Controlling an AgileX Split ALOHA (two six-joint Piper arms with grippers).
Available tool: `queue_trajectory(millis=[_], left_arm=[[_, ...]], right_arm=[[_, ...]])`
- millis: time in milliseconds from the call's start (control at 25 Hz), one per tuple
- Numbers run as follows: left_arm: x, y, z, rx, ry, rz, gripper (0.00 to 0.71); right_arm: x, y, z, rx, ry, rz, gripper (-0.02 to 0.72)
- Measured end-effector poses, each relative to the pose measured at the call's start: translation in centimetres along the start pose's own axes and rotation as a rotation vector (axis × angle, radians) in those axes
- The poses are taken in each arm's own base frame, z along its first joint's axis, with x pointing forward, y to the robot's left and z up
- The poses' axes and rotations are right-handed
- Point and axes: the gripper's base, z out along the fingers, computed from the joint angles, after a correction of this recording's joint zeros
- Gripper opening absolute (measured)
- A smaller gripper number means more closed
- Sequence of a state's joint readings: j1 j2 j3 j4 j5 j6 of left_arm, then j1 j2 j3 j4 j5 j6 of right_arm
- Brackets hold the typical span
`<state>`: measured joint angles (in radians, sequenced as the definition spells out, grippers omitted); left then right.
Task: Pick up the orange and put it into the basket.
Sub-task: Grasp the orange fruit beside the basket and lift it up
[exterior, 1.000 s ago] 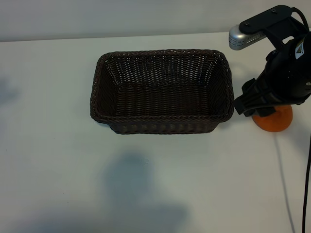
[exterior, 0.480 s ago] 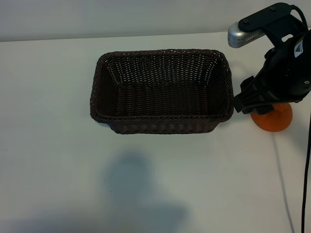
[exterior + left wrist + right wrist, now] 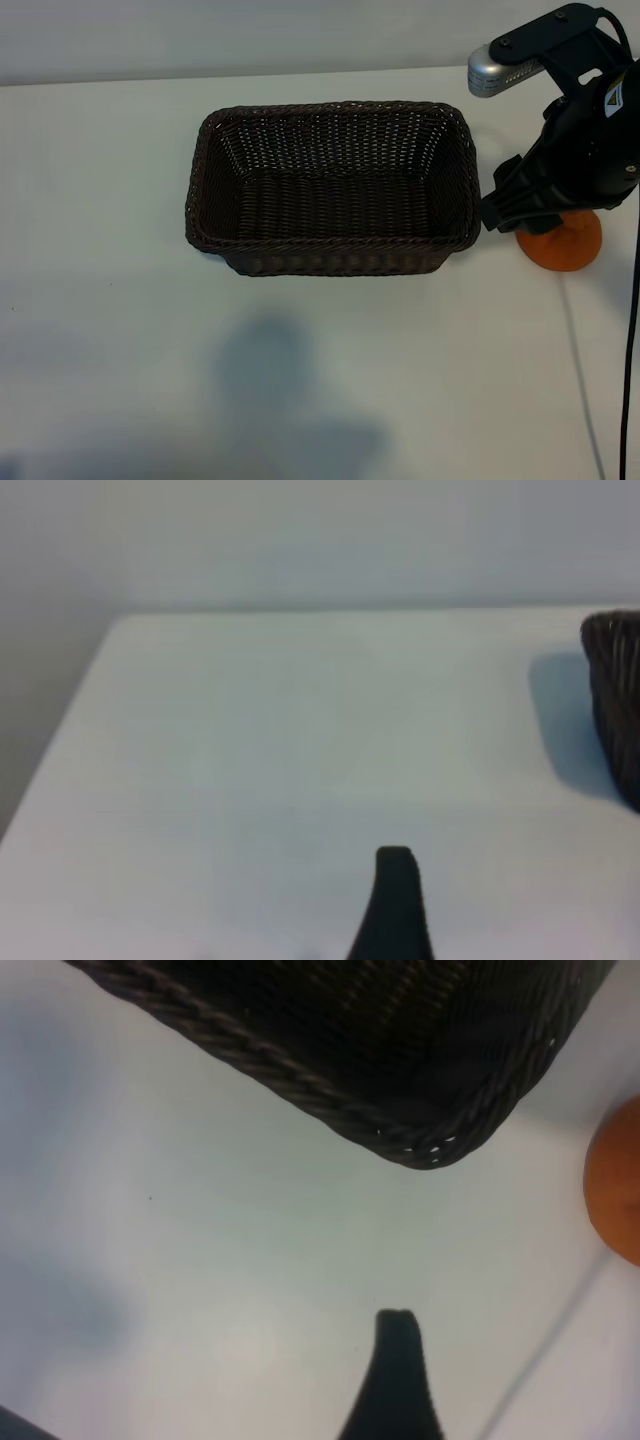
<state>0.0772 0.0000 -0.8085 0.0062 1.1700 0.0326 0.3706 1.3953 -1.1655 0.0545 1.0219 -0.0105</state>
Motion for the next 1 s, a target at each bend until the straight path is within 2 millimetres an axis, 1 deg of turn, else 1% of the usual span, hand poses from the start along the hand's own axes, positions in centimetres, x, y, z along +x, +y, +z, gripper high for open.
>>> queue_trajectory(millis=[240,400,480,800,1000], left_arm=[[2.4,-0.4,3.3,0.028,0.136,-0.023,0.596],[3.8,-0.5,5.0,0.031,0.216,-0.039,0.596],[4.3,-0.5,5.6,0.031,0.242,-0.038,0.596],[4.5,-0.4,5.8,0.02,0.25,-0.033,0.596],[4.5,-0.3,5.8,0.011,0.25,-0.03,0.596]], right_arm=[[0.0,0.0,0.0,0.0,-0.002,0.0,0.558],[0.0,0.0,0.0,0.0,-0.002,0.0,0.558],[0.0,0.0,0.0,0.0,-0.002,0.0,0.558],[0.0,0.0,0.0,0.0,-0.004,0.0,0.558],[-0.4,0.0,0.0,0.0,-0.041,0.0,0.558]])
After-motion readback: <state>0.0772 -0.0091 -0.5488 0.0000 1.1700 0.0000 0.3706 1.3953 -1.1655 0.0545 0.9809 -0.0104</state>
